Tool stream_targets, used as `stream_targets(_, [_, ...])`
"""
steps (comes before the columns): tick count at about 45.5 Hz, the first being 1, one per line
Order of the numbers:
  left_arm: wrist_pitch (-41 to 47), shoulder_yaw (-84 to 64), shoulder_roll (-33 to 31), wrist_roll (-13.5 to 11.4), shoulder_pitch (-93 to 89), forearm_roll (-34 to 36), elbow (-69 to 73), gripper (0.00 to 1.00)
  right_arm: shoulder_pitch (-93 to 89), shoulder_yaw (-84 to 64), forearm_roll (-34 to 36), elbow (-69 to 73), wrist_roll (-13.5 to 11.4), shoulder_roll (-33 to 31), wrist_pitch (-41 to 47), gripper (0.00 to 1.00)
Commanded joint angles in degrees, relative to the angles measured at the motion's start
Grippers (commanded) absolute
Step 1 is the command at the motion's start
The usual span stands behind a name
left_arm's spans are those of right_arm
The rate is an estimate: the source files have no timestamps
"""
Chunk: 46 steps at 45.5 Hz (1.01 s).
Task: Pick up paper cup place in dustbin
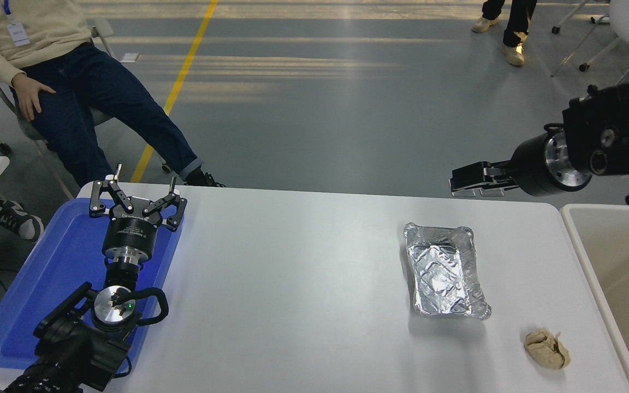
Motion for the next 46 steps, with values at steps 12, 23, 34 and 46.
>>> stream_targets(12, [0.0,0.0,0.0,0.0,0.0,0.01,-0.08,1.0,3.02,0.65,1.23,3.18,0.41,9.28,11.78,1.0])
stream_targets(23, [0.0,0.0,0.0,0.0,0.0,0.1,-0.08,1.0,3.9,0.73,7.91,3.18,0.67,7.08,17.15,1.0])
stream_targets(34, [0.0,0.0,0.0,0.0,0.0,0.1,-0.08,1.0,4.87,1.7,12.04,2.3,0.67,5.23,22.17,1.0])
stream_targets(46, [0.0,0.0,0.0,0.0,0.0,0.1,-0.08,1.0,4.87,-0.41,1.4,2.48,0.5,5.15,21.02,1.0])
